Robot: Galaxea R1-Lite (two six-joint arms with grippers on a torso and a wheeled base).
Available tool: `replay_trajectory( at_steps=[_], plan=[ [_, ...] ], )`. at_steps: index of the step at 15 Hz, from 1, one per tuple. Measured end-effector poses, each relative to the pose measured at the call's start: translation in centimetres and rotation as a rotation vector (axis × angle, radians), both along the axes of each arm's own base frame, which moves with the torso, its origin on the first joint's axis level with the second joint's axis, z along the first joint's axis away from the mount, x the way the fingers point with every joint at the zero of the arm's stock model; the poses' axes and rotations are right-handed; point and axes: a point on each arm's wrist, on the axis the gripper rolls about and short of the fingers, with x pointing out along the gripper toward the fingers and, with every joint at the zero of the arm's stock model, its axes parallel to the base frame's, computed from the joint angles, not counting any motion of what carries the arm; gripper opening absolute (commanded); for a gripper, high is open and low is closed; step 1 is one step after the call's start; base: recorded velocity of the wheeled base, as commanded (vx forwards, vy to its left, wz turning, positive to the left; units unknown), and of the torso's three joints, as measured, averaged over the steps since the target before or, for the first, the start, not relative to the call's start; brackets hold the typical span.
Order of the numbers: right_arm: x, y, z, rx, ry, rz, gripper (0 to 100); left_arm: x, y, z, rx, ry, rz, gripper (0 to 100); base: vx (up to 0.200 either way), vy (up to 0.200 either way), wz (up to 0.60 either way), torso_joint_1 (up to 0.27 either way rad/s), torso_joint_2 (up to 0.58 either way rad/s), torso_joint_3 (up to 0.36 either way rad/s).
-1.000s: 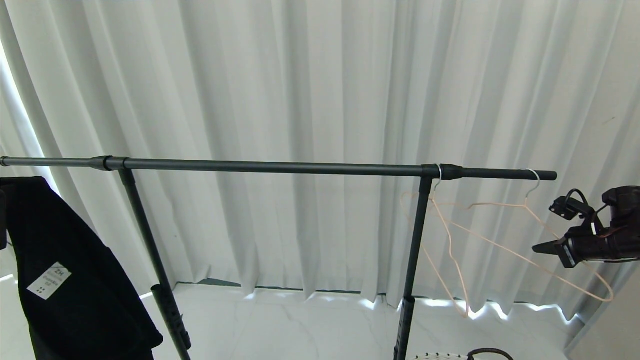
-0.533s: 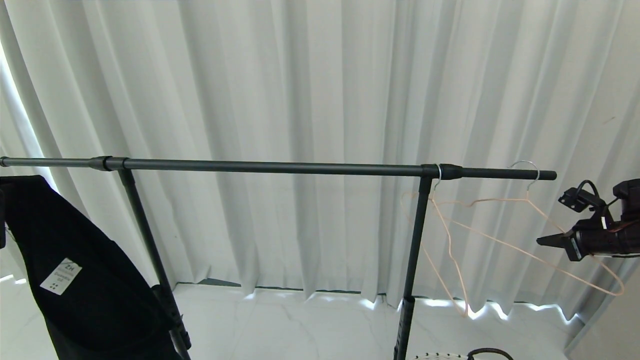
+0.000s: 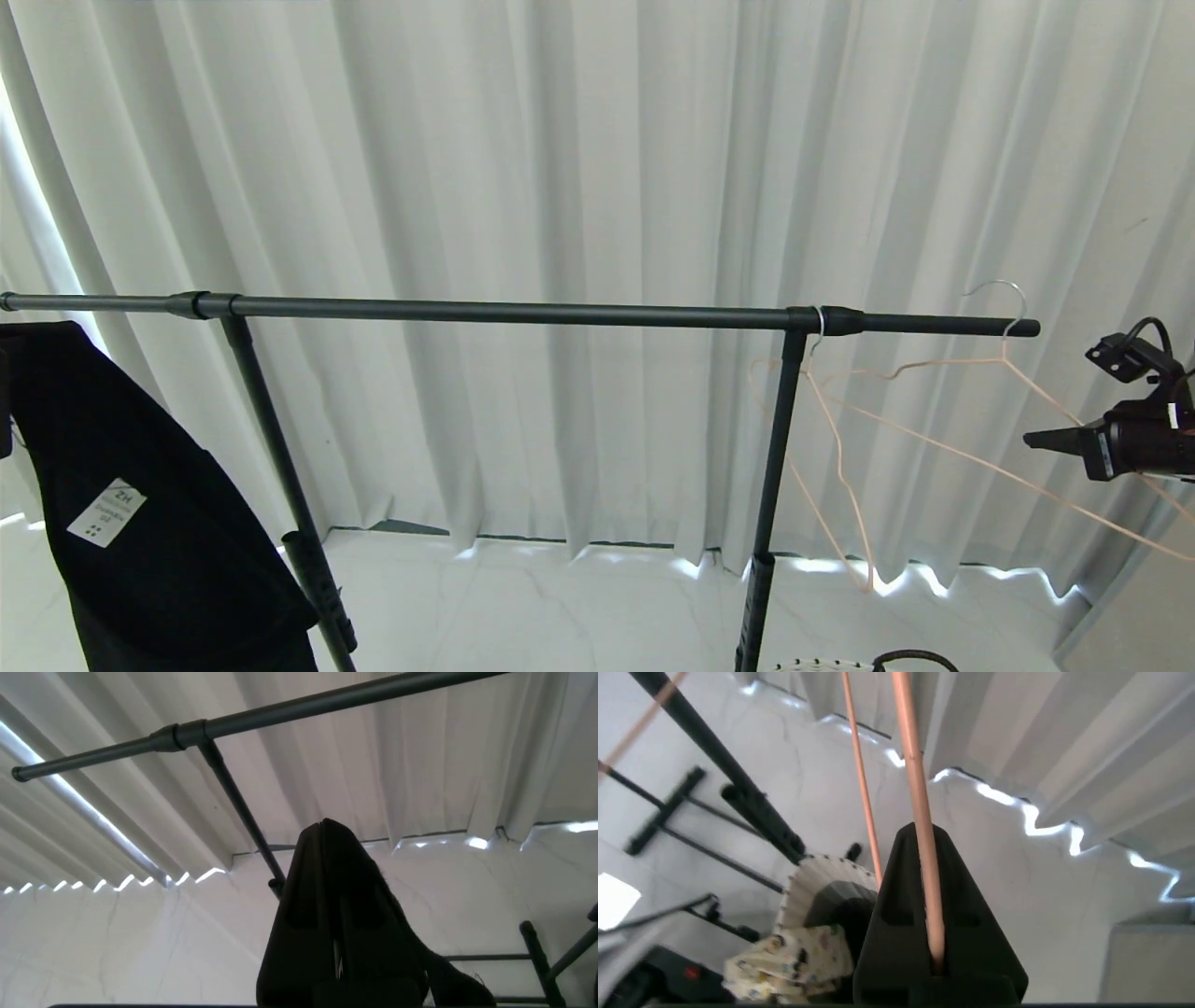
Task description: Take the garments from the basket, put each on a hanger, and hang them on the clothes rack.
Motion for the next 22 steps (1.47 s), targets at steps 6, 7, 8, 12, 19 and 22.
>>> replay_trajectory(
  at_steps=[6, 7, 8, 12, 19, 22],
  plan=[
    [-3.8, 1.4, 1.7, 0.065, -0.012, -0.068, 0, 0.1, 0.0, -0.6, -0.001, 0.021, 0.002, 0, 0.0, 0.0, 0.0, 0.0, 0.0, 0.0],
    [-4.7, 1.7, 1.9, 0.072, -0.008, -0.078, 0, 0.1, 0.0, -0.9, -0.002, 0.033, 0.002, 0, 0.0, 0.0, 0.0, 0.0, 0.0, 0.0],
    [-5.5, 1.9, 2.1, 0.058, -0.007, -0.101, 0, 0.2, 0.0, -1.1, -0.002, 0.038, 0.001, 0, 0.0, 0.0, 0.0, 0.0, 0.0, 0.0],
    [-7.6, 2.2, 2.5, -0.021, 0.018, -0.245, 0, 0.4, 0.0, -1.3, -0.008, 0.051, 0.004, 0, 0.0, 0.0, 0.0, 0.0, 0.0, 0.0],
    [-9.6, 1.9, 3.0, -0.188, 0.067, -0.639, 0, 2.8, 0.1, -2.6, -0.003, -0.038, 0.004, 0, 0.0, 0.0, 0.0, 0.0, 0.0, 0.0],
    [-10.0, 2.1, 3.7, -0.2, 0.045, -0.717, 0, 3.5, 0.1, -3.7, -0.004, -0.009, -0.004, 0, 0.0, 0.0, 0.0, 0.0, 0.0, 0.0]
  ],
)
